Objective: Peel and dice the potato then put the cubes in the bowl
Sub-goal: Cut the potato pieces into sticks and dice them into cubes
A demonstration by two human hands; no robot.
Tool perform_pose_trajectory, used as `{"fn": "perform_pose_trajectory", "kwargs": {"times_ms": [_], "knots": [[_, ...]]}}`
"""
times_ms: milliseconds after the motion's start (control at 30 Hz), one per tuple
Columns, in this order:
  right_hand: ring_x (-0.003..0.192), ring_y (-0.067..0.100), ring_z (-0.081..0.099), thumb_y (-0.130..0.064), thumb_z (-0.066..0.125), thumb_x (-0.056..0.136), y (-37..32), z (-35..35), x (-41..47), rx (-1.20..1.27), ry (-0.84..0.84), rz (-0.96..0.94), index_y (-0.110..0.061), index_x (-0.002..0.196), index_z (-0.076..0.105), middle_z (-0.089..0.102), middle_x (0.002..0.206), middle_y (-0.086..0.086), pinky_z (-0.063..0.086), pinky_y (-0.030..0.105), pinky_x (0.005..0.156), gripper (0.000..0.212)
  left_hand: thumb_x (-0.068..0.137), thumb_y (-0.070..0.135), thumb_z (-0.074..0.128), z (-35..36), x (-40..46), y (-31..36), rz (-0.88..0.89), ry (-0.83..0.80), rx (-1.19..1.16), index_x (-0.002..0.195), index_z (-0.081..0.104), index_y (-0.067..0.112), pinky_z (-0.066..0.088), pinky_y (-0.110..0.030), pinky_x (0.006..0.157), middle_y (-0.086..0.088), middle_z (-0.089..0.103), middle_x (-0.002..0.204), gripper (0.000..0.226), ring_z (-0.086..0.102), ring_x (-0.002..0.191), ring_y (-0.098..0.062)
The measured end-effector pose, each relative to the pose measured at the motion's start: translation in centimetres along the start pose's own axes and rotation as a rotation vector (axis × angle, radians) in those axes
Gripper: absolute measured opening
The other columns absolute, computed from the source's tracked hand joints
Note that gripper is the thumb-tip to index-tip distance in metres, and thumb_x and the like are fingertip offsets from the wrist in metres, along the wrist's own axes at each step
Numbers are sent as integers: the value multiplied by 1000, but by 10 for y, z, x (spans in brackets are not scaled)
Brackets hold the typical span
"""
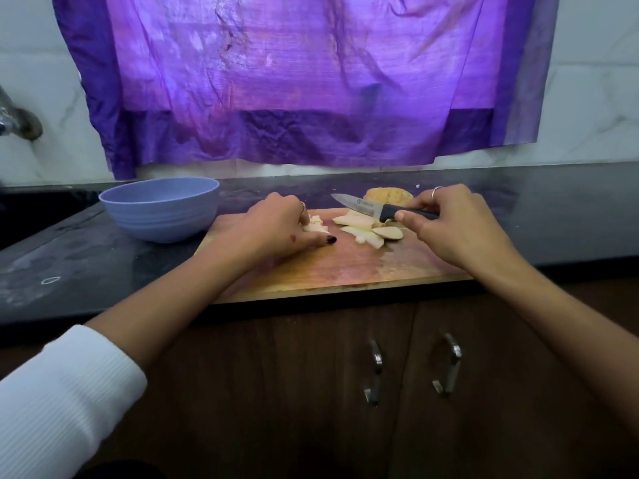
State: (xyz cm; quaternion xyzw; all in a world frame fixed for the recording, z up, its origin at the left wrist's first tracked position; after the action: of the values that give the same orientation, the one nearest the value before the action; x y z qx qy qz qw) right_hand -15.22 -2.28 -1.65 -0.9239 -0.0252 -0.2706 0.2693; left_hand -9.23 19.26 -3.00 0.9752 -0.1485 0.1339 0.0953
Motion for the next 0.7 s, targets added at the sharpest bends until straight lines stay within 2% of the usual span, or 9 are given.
{"fn": "perform_pose_trajectory", "kwargs": {"times_ms": [133, 233, 300, 333, 400, 500, 600, 700], "knots": [[94, 23, 59, -38, 65, 88, 2, 2, -7, 56, 14, 6, -24, 104, 72, 66, 90, 2, 49, 35, 79, 23, 79, 69, 58, -1, 4, 2, 15, -62, 82, 111, 66, 20, 49, -43, 91, -4, 68, 108, 60, 59, 103, -25], [96, 25, 60, -41, 66, 87, 3, 5, -11, 86, 5, 17, -25, 103, 72, 68, 87, 4, 51, 39, 82, 23, 87, 60, 52, -2, 5, 9, 52, -69, 91, 113, 65, 20, 49, -41, 88, -7, 66, 106, 50, 60, 99, -29], [94, 24, 61, -41, 66, 86, 2, 5, -14, 101, -7, 24, -26, 103, 72, 68, 87, 4, 51, 40, 83, 24, 96, 49, 41, -4, 4, 13, 86, -29, 100, 89, 67, 16, 45, -37, 74, -10, 65, 88, 42, 58, 85, -32], [94, 24, 61, -42, 66, 86, 3, 5, -15, 105, -8, 29, -26, 102, 72, 68, 87, 4, 51, 40, 83, 24, 99, 42, 36, -6, 4, 14, 87, -4, 117, 76, 60, 14, 39, -36, 67, -11, 60, 81, 44, 54, 79, -33], [94, 25, 61, -42, 66, 86, 2, 3, -20, 114, 0, 32, -26, 102, 72, 67, 86, 4, 51, 40, 82, 23, 102, 28, 28, -9, 4, 13, 87, 55, 120, 70, 46, 11, 30, -36, 65, -13, 54, 79, 41, 46, 73, -32], [92, 26, 62, -40, 65, 87, 1, -1, -26, 129, 20, 34, -25, 103, 71, 67, 84, 5, 52, 39, 80, 23, 104, 26, 25, -13, 8, 6, 71, 159, 74, 72, 41, 15, 33, -38, 68, -13, 55, 81, 37, 49, 75, -35], [86, 24, 62, -37, 65, 88, 0, -6, -32, 126, 16, 22, -24, 103, 72, 65, 79, 2, 50, 35, 74, 20, 104, 31, 27, -13, 17, -5, 27, 189, 23, 88, 46, 12, 42, -42, 71, -15, 59, 89, 31, 55, 81, -37], [88, 24, 61, -37, 65, 88, 2, -10, -38, 107, -3, 16, -25, 106, 71, 65, 83, 2, 51, 36, 74, 22, 102, 32, 39, -15, 23, -12, 52, 207, -34, 103, 56, 11, 49, -42, 75, -13, 64, 92, 27, 58, 82, -32]]}}
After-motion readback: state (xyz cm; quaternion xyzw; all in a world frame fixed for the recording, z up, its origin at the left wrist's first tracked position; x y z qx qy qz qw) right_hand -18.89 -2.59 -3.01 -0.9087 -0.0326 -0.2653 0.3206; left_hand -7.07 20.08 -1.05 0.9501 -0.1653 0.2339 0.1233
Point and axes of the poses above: each hand's wrist, its own x-axis towards the middle knuckle, its own z-axis out of the palm, y = z × x, the point moved 6 cm from there along x, towards the middle knuckle
